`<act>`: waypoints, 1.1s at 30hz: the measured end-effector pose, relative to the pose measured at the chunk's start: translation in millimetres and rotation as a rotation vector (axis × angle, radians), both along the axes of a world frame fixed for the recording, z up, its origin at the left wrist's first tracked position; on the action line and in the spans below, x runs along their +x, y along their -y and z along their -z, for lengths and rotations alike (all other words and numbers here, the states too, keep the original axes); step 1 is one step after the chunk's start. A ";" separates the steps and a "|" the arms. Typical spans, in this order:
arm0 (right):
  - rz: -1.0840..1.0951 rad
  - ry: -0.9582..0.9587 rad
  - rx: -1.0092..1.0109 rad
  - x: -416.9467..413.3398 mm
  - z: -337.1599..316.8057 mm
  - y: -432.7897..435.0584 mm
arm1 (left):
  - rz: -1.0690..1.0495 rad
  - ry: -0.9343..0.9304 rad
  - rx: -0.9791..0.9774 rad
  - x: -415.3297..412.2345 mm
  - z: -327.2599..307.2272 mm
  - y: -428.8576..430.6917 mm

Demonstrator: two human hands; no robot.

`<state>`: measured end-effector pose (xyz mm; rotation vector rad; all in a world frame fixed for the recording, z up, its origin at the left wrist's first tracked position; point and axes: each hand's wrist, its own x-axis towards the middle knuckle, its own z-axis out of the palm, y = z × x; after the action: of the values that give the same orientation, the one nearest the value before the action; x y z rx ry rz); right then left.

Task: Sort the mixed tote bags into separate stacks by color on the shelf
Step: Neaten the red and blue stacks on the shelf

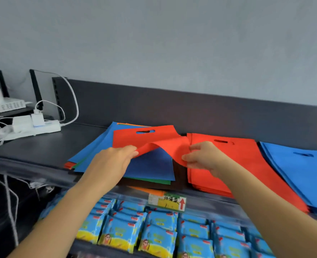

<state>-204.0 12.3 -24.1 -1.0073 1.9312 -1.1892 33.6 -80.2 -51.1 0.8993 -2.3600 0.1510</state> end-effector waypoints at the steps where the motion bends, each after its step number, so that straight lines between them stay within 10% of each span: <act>1: 0.062 -0.023 -0.071 -3.7 -3.3 -5.3 | 0.022 0.001 -0.013 -9.0 -2.6 -4.9; 7: 0.350 -0.139 -0.254 -63.5 -24.2 -60.2 | 0.261 -0.057 0.018 -68.6 -6.3 -39.6; 16: 0.522 -0.508 0.067 -133.7 10.9 -157.5 | 0.470 0.227 0.197 -178.1 18.7 -88.3; 23: 0.367 -0.726 0.324 -148.4 29.2 -163.6 | 0.453 0.312 0.322 -191.4 27.1 -97.7; 33: -0.035 -0.826 -0.054 -58.1 14.3 -63.5 | 0.238 0.062 0.221 -99.5 -16.9 -69.2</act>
<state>-262.2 75.8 -38.4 -1.7432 2.4691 -0.8634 -65.8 -11.1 -34.3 0.7127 -2.5549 -0.1832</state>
